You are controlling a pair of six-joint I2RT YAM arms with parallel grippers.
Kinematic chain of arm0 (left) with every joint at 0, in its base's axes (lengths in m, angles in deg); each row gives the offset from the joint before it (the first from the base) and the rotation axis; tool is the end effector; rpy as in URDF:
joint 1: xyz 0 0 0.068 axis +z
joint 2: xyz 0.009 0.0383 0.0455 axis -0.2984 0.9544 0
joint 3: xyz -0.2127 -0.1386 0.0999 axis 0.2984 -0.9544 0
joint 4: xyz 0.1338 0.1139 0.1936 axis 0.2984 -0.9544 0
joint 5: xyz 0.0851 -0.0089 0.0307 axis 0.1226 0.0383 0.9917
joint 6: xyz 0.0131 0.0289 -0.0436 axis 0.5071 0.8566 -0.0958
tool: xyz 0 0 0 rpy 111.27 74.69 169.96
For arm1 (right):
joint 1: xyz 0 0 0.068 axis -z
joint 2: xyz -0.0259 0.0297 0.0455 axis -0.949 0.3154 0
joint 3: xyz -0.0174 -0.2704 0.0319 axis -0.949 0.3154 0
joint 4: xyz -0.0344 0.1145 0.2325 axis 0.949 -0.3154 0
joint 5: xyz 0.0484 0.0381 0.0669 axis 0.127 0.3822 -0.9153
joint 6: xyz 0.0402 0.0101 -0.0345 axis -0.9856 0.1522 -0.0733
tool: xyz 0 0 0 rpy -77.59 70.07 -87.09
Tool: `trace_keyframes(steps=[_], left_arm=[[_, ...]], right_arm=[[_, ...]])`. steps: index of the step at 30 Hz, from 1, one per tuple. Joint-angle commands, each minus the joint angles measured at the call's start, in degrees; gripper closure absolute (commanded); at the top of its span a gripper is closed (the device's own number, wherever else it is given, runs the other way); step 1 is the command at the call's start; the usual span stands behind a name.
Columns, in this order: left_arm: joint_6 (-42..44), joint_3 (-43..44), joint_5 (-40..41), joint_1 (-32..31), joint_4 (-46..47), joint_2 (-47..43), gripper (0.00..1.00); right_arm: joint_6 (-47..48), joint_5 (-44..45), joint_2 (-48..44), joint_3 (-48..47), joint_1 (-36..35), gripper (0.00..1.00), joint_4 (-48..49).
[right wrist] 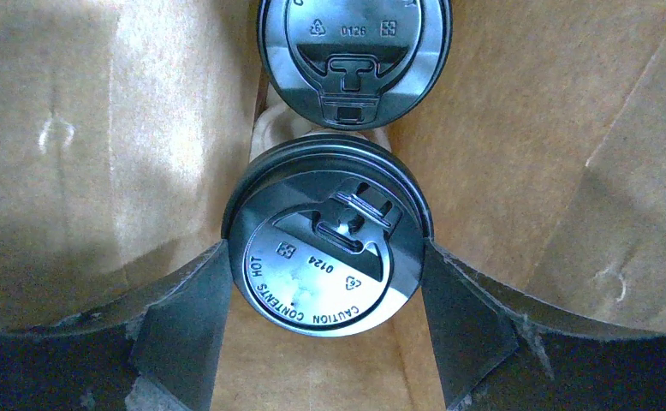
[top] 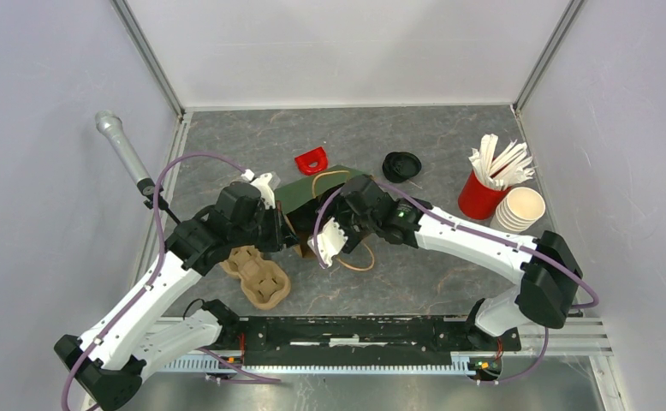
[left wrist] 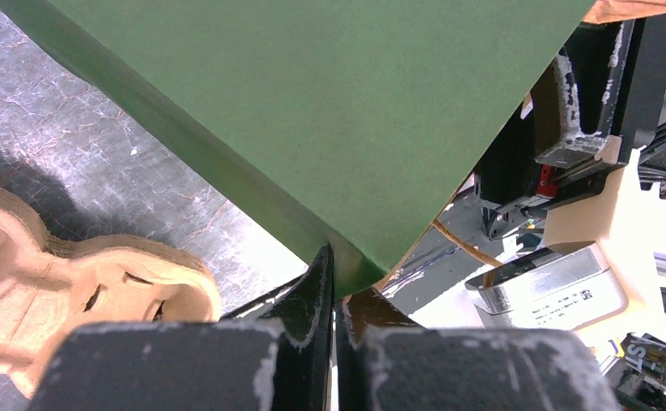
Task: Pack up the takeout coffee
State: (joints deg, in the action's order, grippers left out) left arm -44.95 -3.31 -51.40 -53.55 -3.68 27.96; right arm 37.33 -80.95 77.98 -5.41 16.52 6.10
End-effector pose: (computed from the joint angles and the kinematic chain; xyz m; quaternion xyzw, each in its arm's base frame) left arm 0.1339 -0.1054 0.3244 0.0388 0.9113 -0.2981 0.2813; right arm 0.1871 0.2697 0.2785 -0.8491 0.3435 -0.0761 0.3939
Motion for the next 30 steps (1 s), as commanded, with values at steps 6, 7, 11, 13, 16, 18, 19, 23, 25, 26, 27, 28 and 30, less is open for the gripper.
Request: trace_keyframes(steps=[6, 7, 11, 13, 16, 18, 19, 23, 25, 26, 27, 28, 30], left_arm=[[1.04, -0.95, -1.87, -0.20, 1.88, -1.85, 0.98], [0.95, -1.04, -1.90, -0.20, 1.89, -1.95, 0.98], [1.02, -1.06, -1.92, -0.20, 1.90, -1.95, 0.98], [1.00, -0.97, -1.95, -0.22, 2.06, -1.86, 0.98], [0.99, -0.89, -2.11, -0.22, 2.15, -1.70, 0.98], [1.08, -0.97, -2.24, -0.20, 2.15, -1.66, 0.98], [0.96, -1.05, -2.24, -0.20, 2.11, -1.62, 0.98], [0.87, -1.15, -2.42, -0.21, 2.13, -1.70, 0.98], [0.61, -1.30, -2.32, -0.20, 2.24, -1.78, 0.98], [0.59, -1.37, -2.41, -0.20, 2.29, -1.81, 0.98], [0.42, -1.41, -2.43, -0.20, 2.32, -1.88, 0.98], [0.48, -1.41, -2.41, -0.20, 2.30, -1.90, 0.98], [0.36, -1.41, -2.39, -0.20, 2.24, -1.87, 0.98]], right_arm=[[1.86, 0.72, 1.51, -0.21, 0.51, 0.49, 1.75], [2.11, 1.07, 1.74, -0.21, 0.52, 0.49, 1.86], [1.32, 2.31, 2.67, -1.22, 0.59, 0.49, 2.55], [1.20, 2.75, 3.25, -1.23, 0.59, 0.49, 2.71], [1.09, 2.78, 3.76, -0.94, 0.59, 0.49, 3.35], [1.42, 3.09, 4.06, -0.68, 0.57, 0.50, 3.80], [1.13, 2.95, 4.06, -0.55, 0.56, 0.50, 3.96], [1.11, 2.08, 3.80, 0.60, 0.54, 0.50, 5.73], [1.31, 1.77, 3.93, 0.89, 0.56, 0.50, 5.73], [1.12, 1.63, 3.85, 1.03, 0.60, 0.50, 5.73], [1.10, 1.61, 3.86, 1.24, 0.59, 0.50, 5.67], [1.21, 1.60, 3.87, 1.24, 0.60, 0.50, 5.30], [0.52, 1.56, 3.89, 1.32, 0.68, 0.50, 4.90]])
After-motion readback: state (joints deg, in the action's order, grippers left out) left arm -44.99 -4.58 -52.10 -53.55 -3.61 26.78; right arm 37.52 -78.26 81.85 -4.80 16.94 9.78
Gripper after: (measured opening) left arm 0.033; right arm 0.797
